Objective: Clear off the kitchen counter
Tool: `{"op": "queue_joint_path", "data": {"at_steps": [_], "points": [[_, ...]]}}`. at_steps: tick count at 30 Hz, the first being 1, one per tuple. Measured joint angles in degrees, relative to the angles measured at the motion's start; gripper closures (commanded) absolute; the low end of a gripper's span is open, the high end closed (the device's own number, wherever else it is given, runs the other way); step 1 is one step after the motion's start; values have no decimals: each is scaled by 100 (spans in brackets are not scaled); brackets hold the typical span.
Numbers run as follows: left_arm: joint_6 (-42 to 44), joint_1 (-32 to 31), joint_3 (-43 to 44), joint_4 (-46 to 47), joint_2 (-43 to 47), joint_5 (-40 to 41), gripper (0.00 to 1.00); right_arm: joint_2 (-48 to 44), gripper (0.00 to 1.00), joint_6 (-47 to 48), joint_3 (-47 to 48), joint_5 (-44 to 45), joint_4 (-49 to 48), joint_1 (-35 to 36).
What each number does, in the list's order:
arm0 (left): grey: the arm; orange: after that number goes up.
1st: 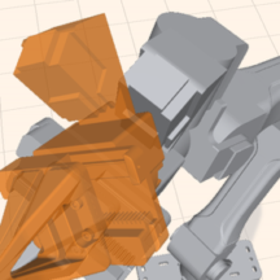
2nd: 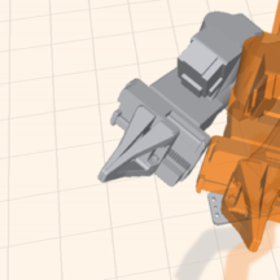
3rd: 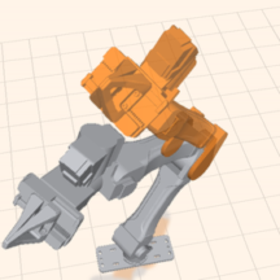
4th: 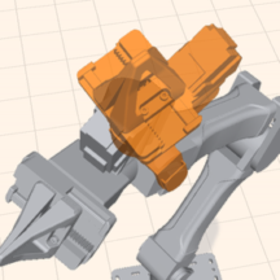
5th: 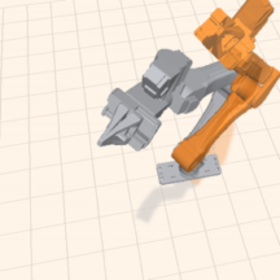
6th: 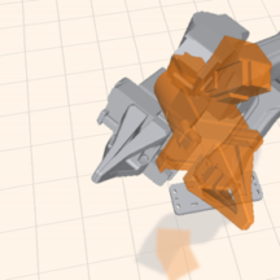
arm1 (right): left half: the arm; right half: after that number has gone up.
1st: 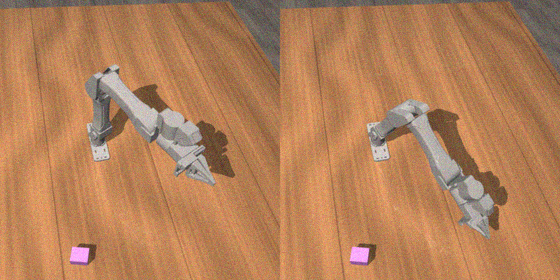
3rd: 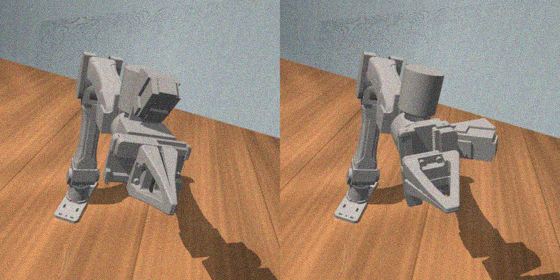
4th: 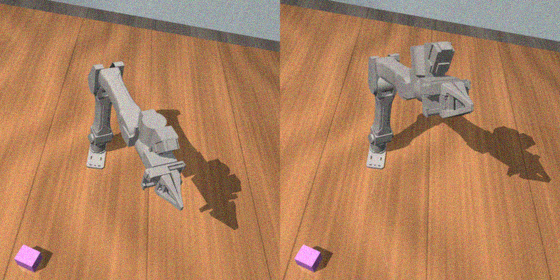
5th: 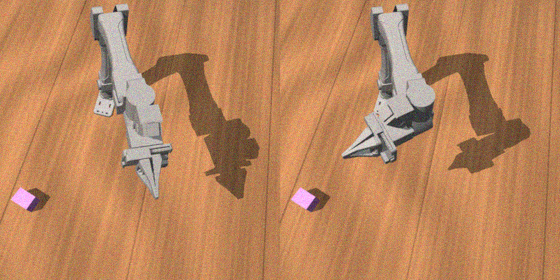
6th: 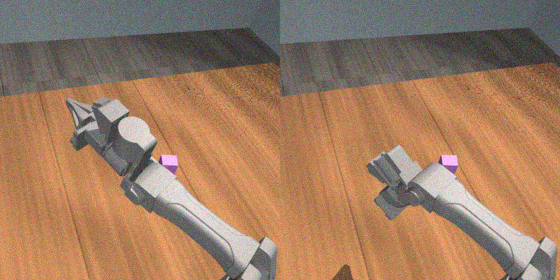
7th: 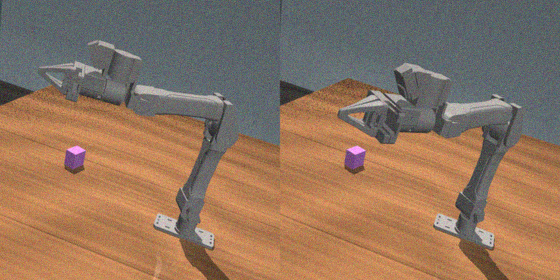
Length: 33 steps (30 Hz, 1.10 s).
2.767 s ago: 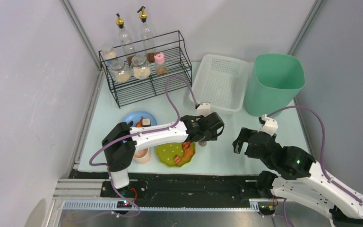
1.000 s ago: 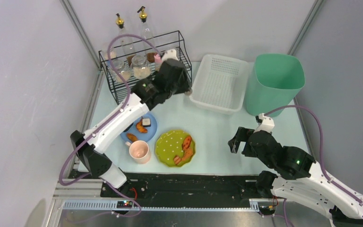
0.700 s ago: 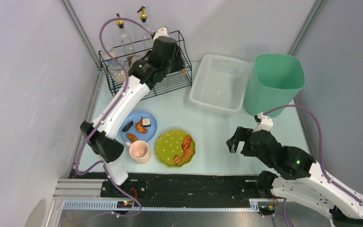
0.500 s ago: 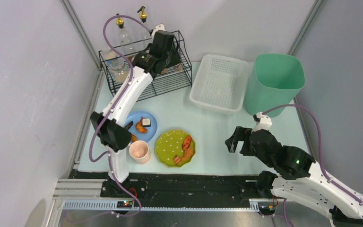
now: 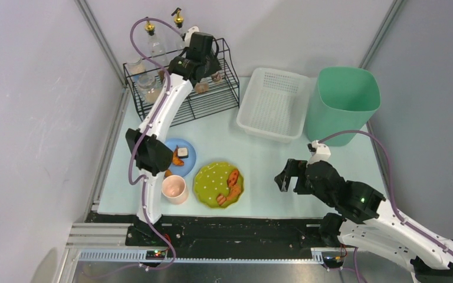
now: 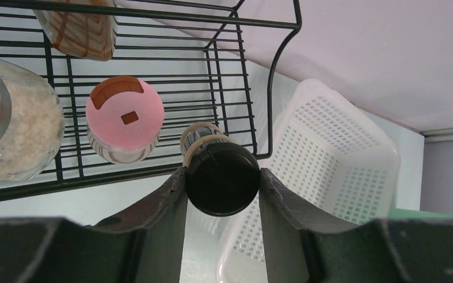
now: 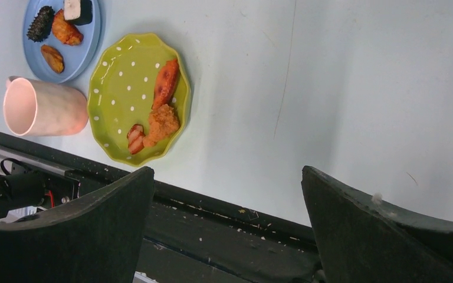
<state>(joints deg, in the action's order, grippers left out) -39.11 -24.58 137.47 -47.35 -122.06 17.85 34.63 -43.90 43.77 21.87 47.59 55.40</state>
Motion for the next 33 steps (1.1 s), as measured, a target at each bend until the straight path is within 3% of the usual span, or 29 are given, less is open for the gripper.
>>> {"op": "queue_joint_path", "data": {"at_steps": [16, 23, 26, 33], "points": [[-92, 24, 227, -17, -632, 173, 77, 256, 1, 50, -232, -238, -417, 0], [-94, 24, 227, -17, -675, 197, 59, 260, 1, 74, -232, -254, -468, 0], [-94, 24, 227, 2, -684, 210, 47, 260, 1, 90, -243, -269, -476, 0], [-94, 24, 227, 2, -699, 247, 34, 260, 1, 90, -278, -289, -511, 0]]}}
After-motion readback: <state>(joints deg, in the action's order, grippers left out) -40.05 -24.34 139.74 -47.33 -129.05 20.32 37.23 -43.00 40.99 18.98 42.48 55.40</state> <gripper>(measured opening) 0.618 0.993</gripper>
